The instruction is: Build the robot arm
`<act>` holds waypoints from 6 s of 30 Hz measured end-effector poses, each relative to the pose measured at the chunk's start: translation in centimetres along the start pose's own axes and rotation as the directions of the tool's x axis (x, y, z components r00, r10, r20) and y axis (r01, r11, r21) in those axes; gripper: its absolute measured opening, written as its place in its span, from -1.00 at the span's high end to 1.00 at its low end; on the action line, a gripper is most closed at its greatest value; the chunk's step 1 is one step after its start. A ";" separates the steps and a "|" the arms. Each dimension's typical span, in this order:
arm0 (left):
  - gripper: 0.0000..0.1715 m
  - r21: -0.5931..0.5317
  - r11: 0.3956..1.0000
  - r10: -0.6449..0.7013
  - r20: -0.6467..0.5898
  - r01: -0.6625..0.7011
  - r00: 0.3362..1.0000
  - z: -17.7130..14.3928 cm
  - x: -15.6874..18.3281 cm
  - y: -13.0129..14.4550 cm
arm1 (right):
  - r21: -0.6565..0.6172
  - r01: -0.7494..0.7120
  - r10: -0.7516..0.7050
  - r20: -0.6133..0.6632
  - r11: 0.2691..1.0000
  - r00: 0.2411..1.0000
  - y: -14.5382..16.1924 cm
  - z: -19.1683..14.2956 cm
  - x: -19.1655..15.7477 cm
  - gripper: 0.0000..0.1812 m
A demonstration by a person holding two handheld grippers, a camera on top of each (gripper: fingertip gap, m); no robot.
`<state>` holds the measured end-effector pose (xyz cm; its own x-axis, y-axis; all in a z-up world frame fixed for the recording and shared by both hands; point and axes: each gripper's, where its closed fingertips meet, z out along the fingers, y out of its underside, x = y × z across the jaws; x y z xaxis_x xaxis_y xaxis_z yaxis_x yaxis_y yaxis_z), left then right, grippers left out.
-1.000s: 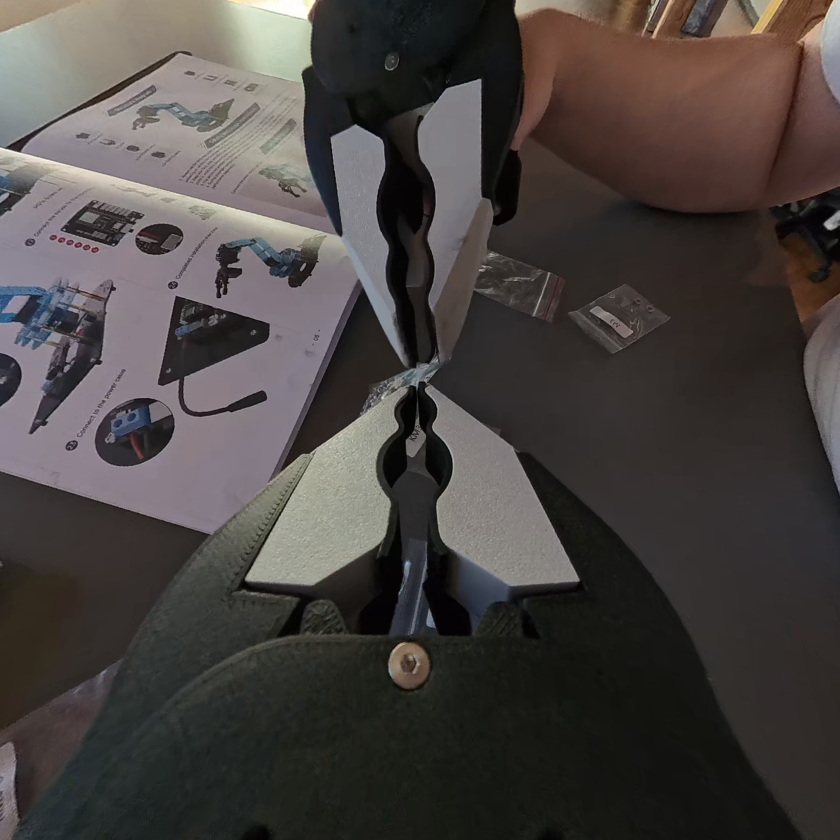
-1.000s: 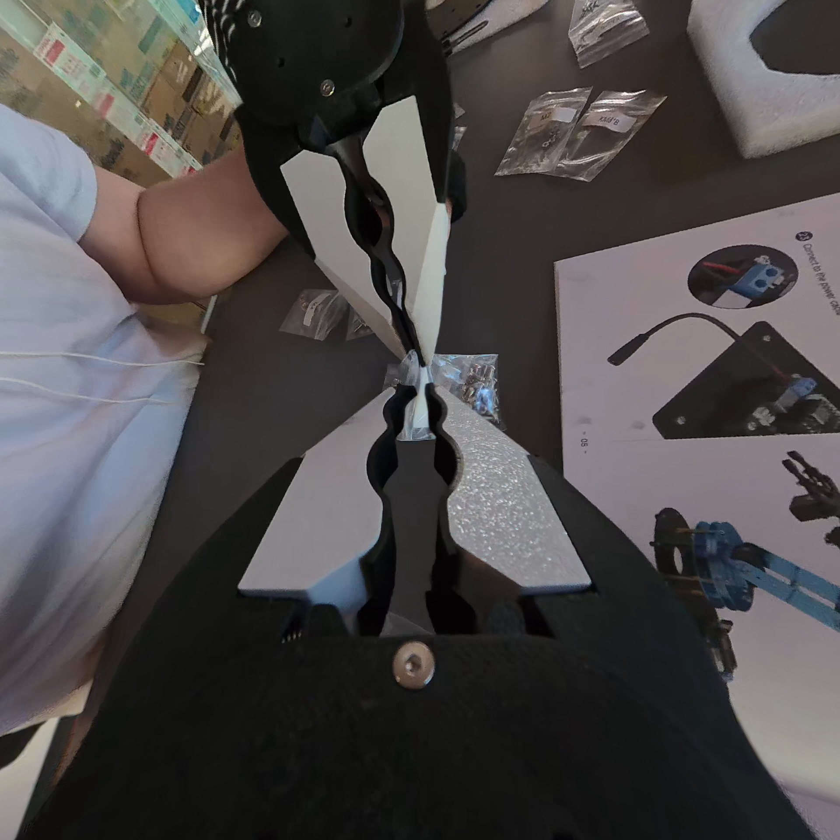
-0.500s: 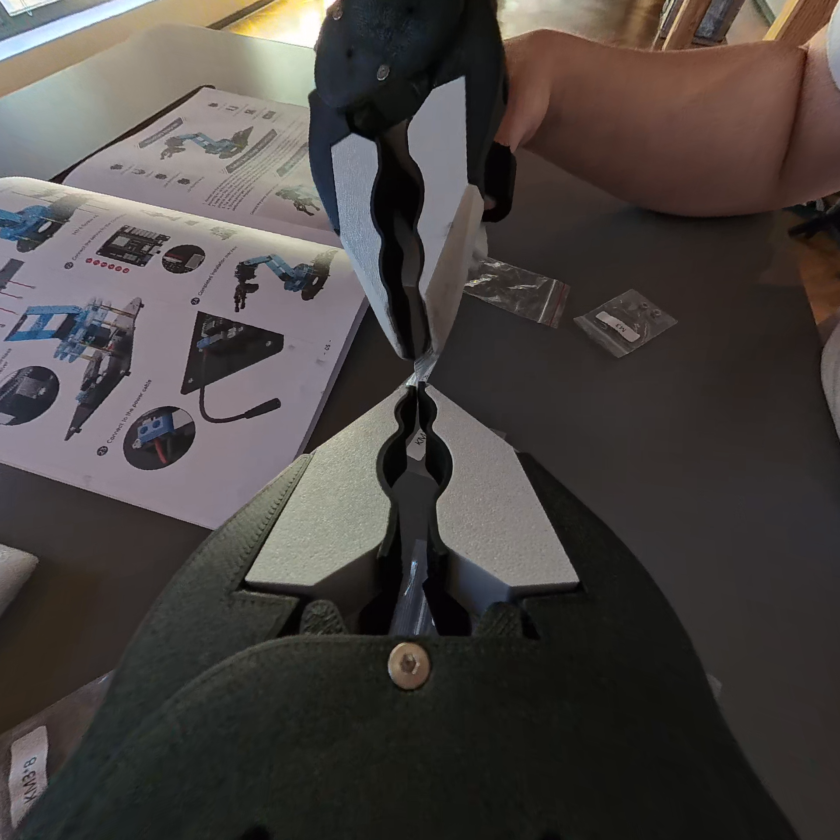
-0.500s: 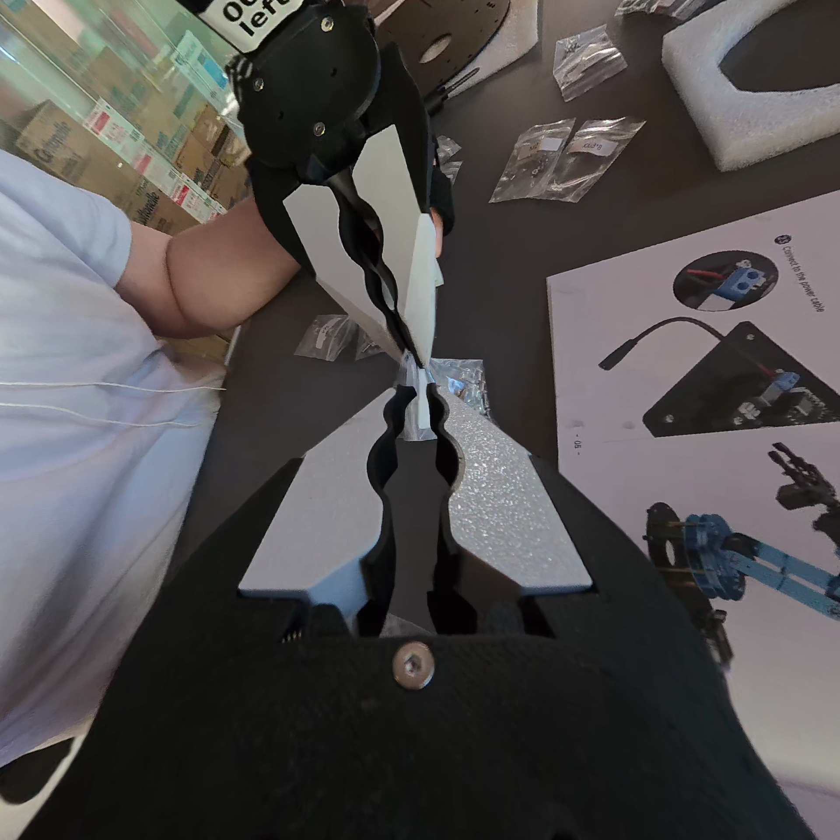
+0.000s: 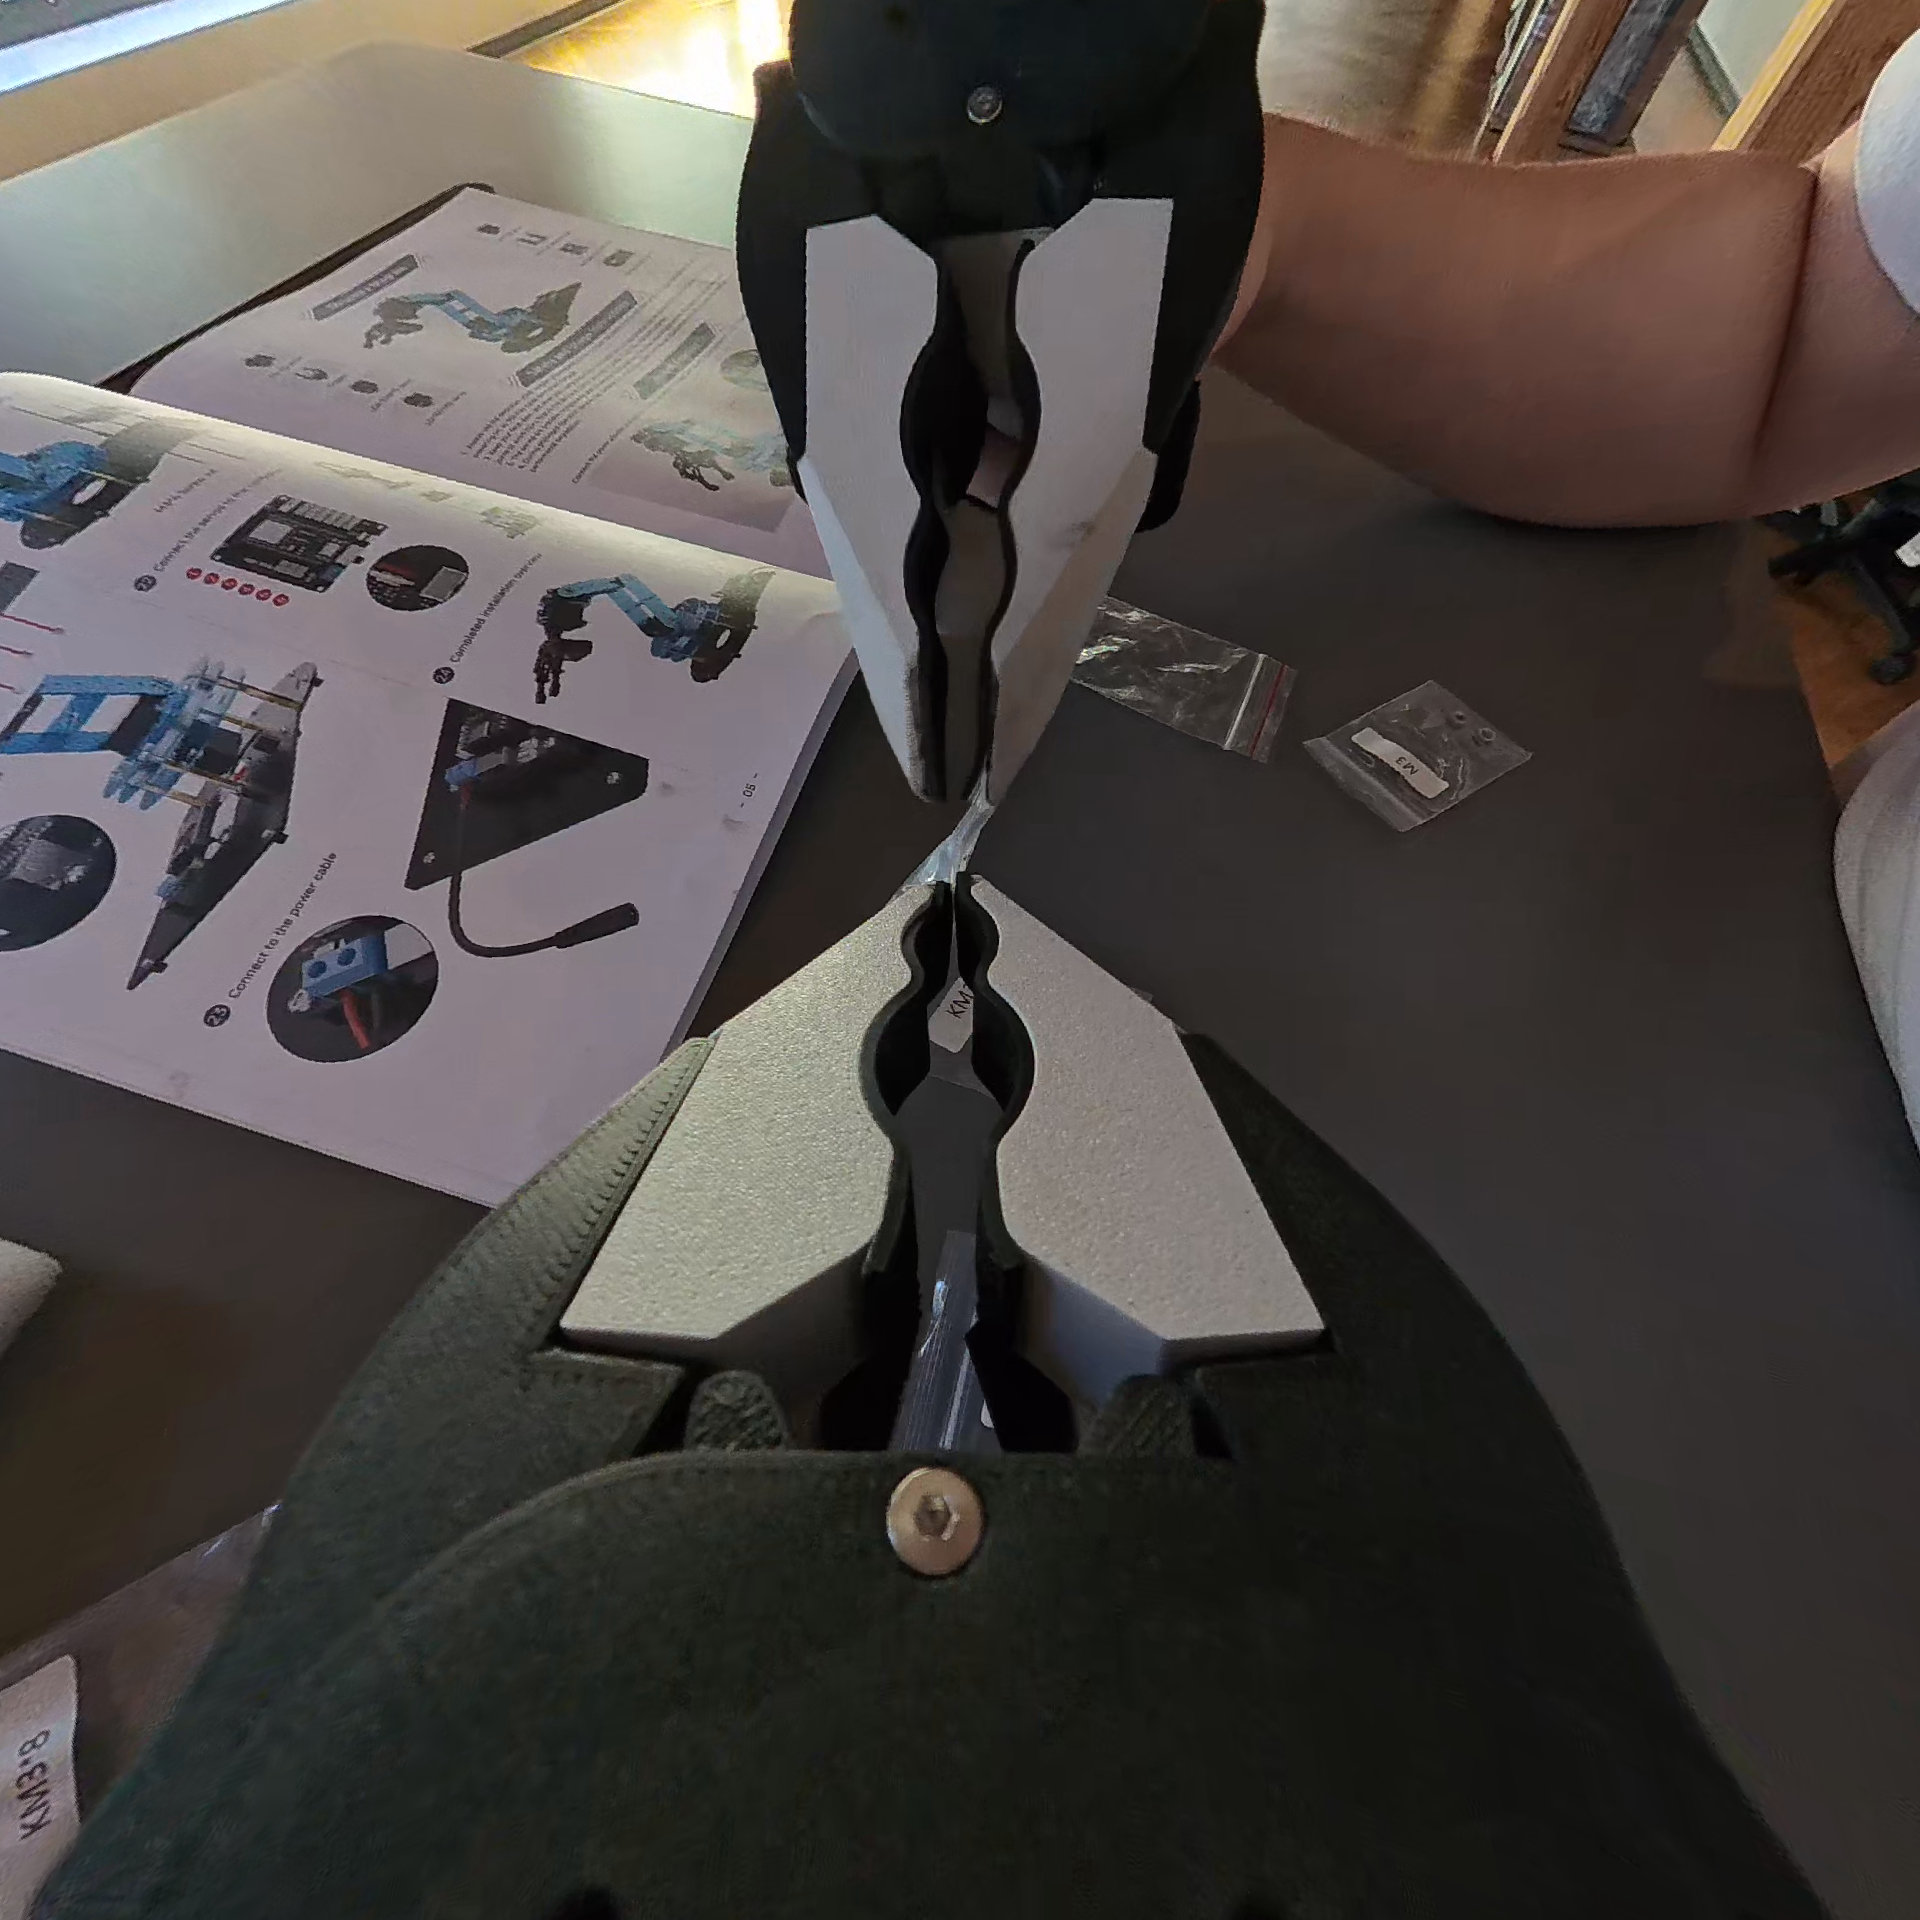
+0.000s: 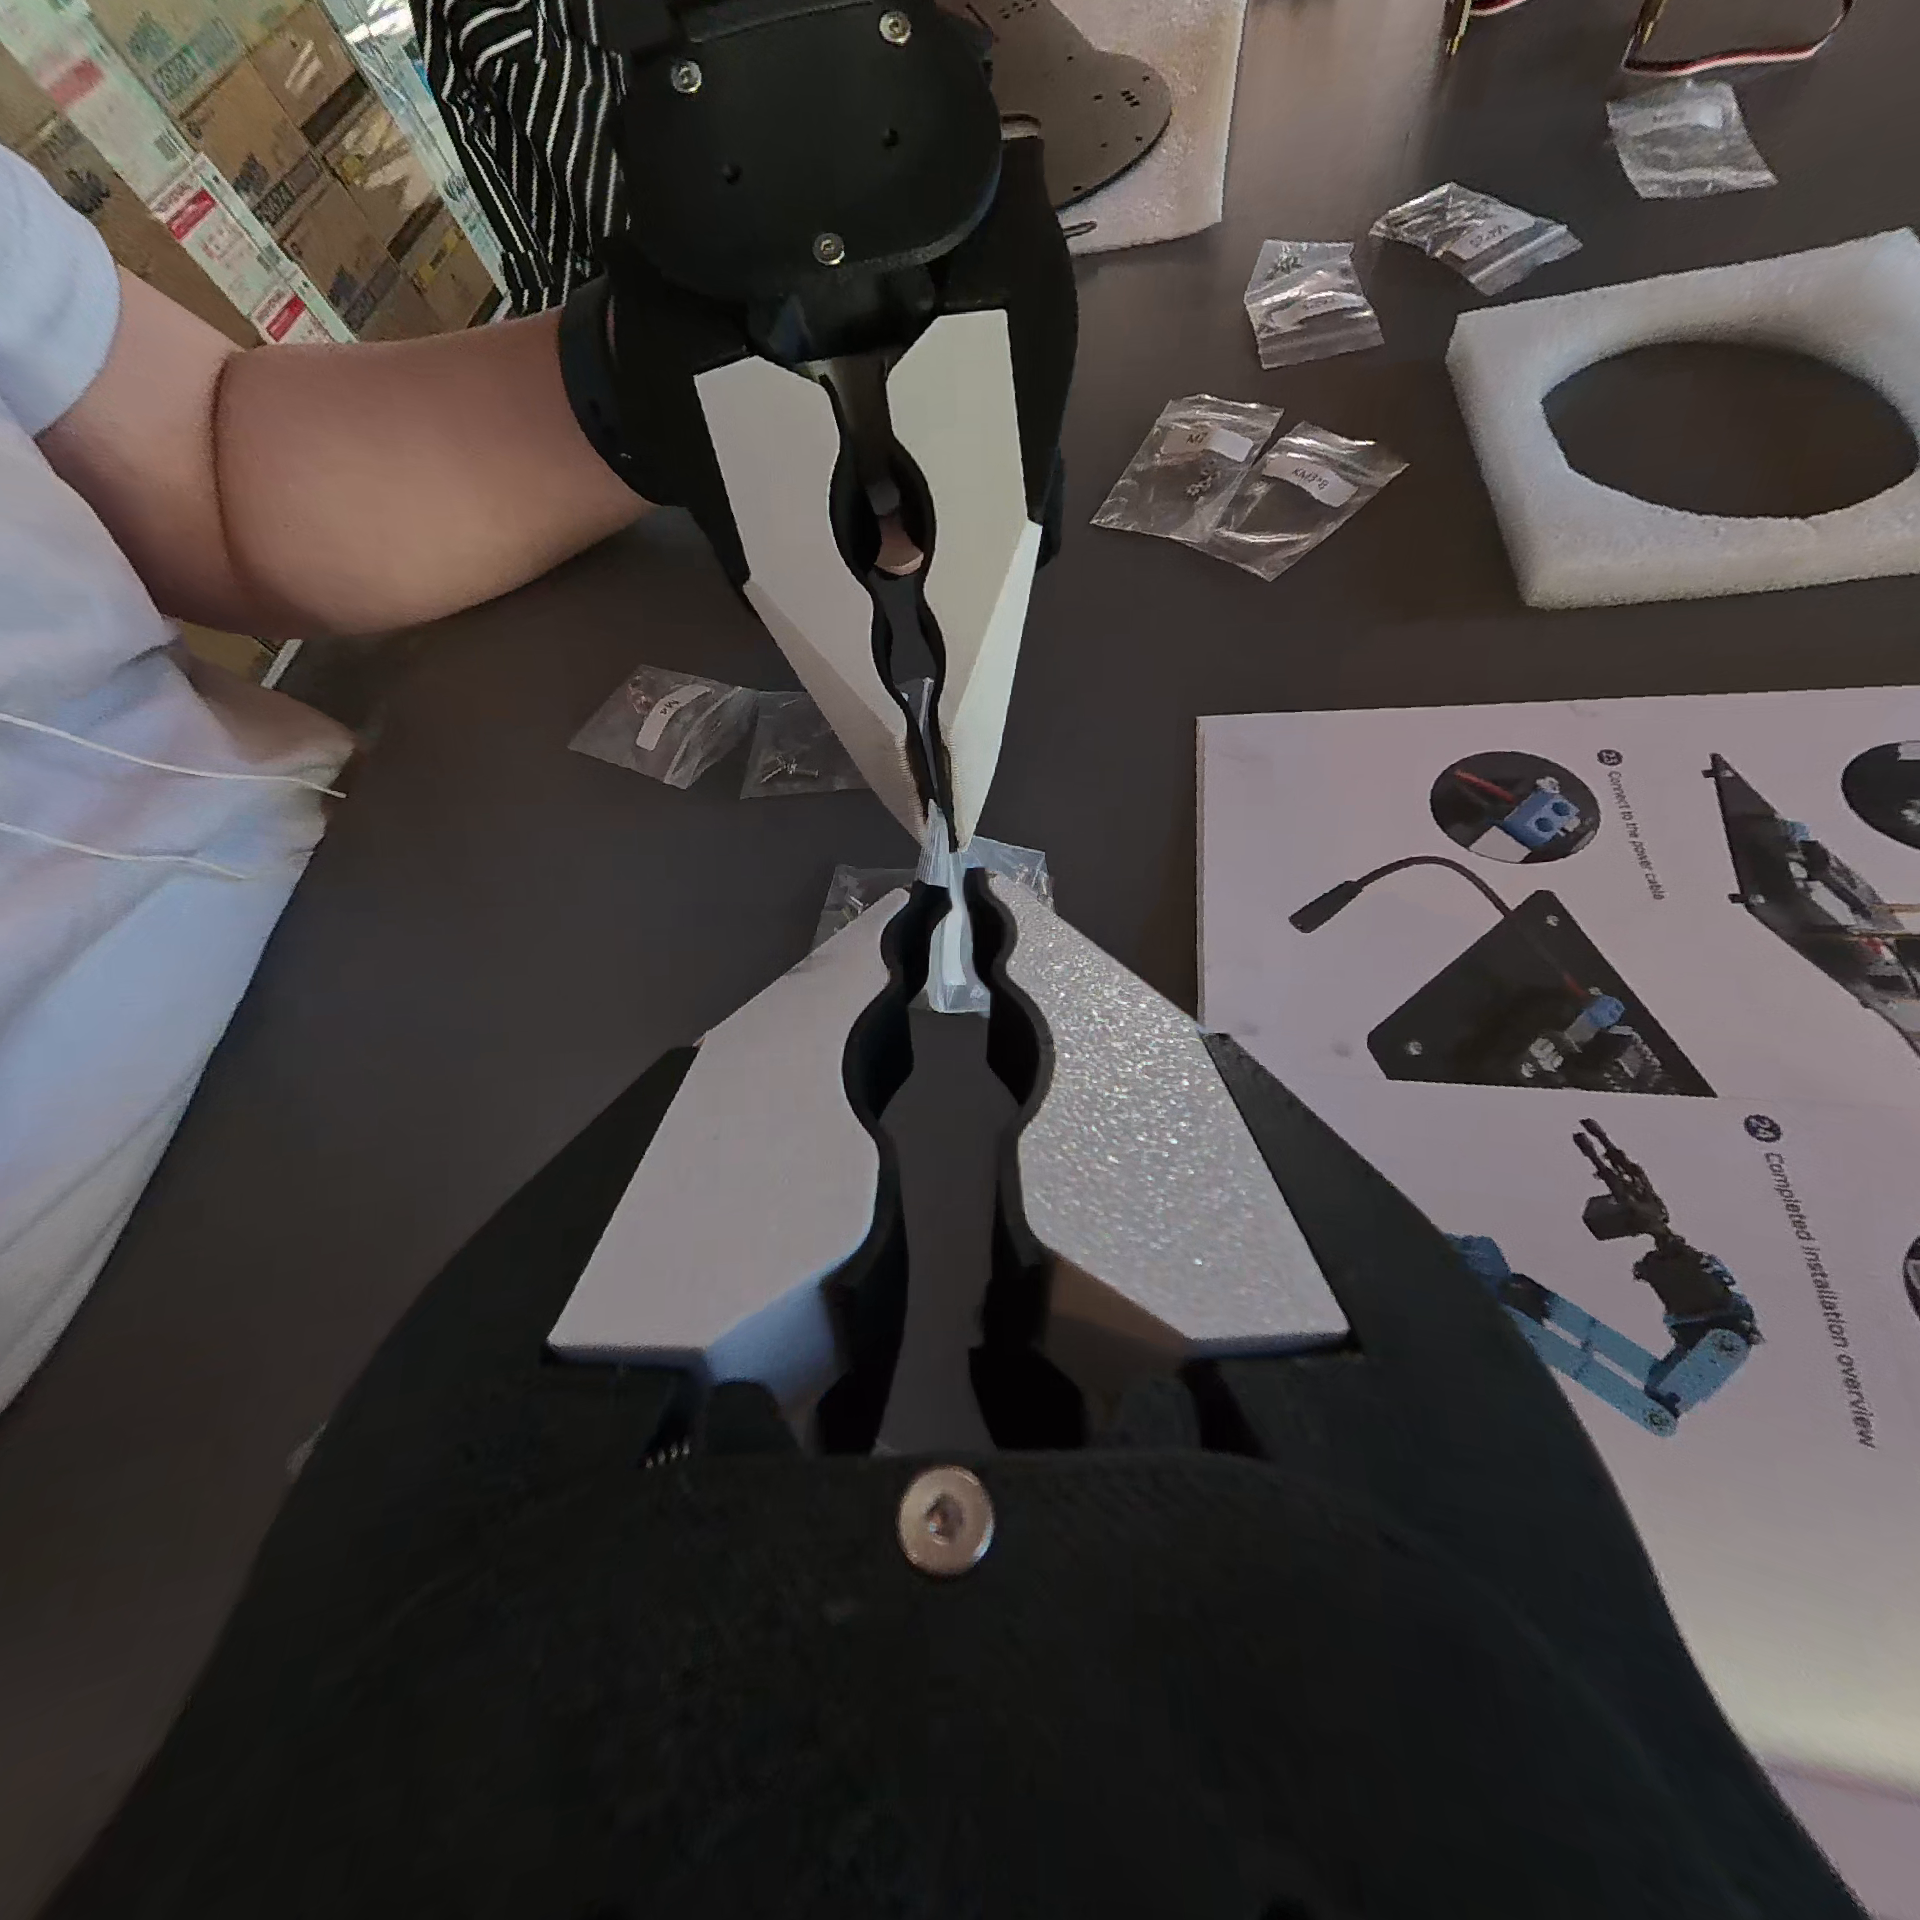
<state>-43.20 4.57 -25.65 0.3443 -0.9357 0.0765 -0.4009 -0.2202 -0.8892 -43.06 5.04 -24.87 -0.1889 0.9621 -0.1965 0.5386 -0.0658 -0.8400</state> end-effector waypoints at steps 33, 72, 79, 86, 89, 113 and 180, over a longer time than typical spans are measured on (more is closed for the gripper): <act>1.00 -0.017 0.980 0.200 0.033 -0.199 0.979 0.3 1.1 -0.3 | -0.026 -0.372 0.364 0.281 0.928 0.888 0.7 -0.3 -1.4 1.00; 0.97 0.293 0.475 -0.847 -0.103 0.830 0.521 -2.4 -0.7 0.5 | 0.192 -0.640 0.596 0.244 0.744 0.765 -1.6 3.0 -0.3 1.00; 0.89 0.307 0.430 -0.851 -0.175 0.849 0.495 -2.6 -0.7 0.1 | 0.209 -0.596 0.558 0.218 0.775 0.801 -1.7 3.1 -0.3 1.00; 0.96 0.301 0.448 -0.847 -0.156 0.842 0.507 -2.5 -0.9 0.4 | 0.210 -0.530 0.503 0.171 0.821 0.847 -1.6 3.2 -0.3 1.00; 0.98 0.297 0.465 -0.841 -0.147 0.834 0.521 -2.4 -0.9 0.5 | 0.208 -0.549 0.518 0.188 0.809 0.835 -1.5 3.2 -0.3 1.00; 1.00 0.281 0.593 -0.773 -0.065 0.754 0.632 -2.1 -0.5 0.3 | 0.117 -0.798 0.726 0.355 0.591 0.589 -1.1 2.7 -0.2 1.00; 1.00 0.334 0.446 -0.859 -0.101 0.830 0.502 -1.9 -0.8 0.9 | 0.272 -0.768 0.737 0.228 0.579 0.636 -0.8 3.2 0.4 1.00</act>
<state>-45.44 4.55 -25.65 0.4314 -0.3086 0.8478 0.3909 -0.7830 -0.4839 -46.17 4.66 -25.90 0.0890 0.5034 -0.8595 0.2337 -0.8494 -0.4732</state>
